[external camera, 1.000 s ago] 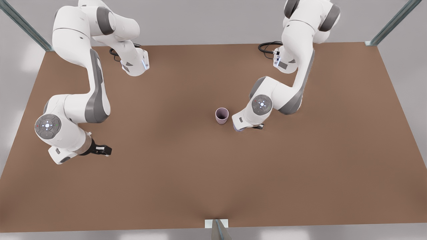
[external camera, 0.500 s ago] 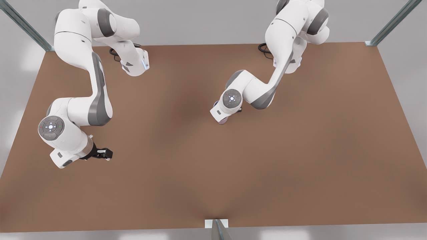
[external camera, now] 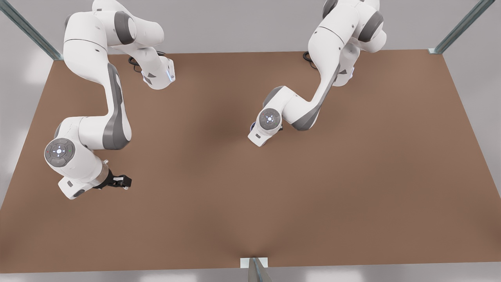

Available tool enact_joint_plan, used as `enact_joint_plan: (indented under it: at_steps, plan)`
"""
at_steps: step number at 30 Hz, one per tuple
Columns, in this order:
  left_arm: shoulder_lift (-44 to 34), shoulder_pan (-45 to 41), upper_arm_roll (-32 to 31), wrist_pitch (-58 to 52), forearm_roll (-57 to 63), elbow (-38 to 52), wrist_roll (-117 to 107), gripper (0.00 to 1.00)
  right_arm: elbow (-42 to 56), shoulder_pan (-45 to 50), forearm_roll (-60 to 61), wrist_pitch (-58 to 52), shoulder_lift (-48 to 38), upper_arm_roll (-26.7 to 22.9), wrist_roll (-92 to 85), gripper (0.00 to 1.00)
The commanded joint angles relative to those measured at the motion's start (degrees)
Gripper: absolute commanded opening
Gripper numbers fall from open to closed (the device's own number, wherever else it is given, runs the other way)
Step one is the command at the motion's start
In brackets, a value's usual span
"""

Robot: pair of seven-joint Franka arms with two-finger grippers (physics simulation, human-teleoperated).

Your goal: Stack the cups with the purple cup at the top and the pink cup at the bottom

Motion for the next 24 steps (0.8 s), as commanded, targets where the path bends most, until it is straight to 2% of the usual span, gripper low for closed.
enact_joint_plan:
  at_steps: [1,13,16,17,22,24]
  plan:
    - [-0.1,0.0,0.0,0.4,0.0,-0.1,-7.9,0.21,0.0,0.0,0.1,0.0,-0.1,0.0,-1.0,1.0]
    - [0.6,-0.1,0.0,1.8,0.4,-1.5,-7.8,0.21,0.0,-0.1,0.1,0.0,-0.1,0.0,-0.9,1.0]
    - [0.6,-0.1,-0.1,2.0,0.4,-1.5,-7.8,0.53,0.0,0.0,0.1,0.0,-0.1,0.0,-0.9,1.0]
    - [0.6,-0.1,0.0,2.0,0.4,-1.5,-7.8,0.67,0.0,0.0,0.1,0.0,-0.1,0.0,-0.9,1.0]
    - [-0.1,0.0,-0.1,1.7,0.4,-1.5,-7.8,0.83,0.0,-0.1,0.1,0.1,-0.1,0.0,-0.9,1.0]
    - [-0.8,0.1,-0.1,1.0,0.2,-1.1,-7.8,0.84,0.0,-0.1,0.1,0.1,-0.1,0.0,-0.9,1.0]
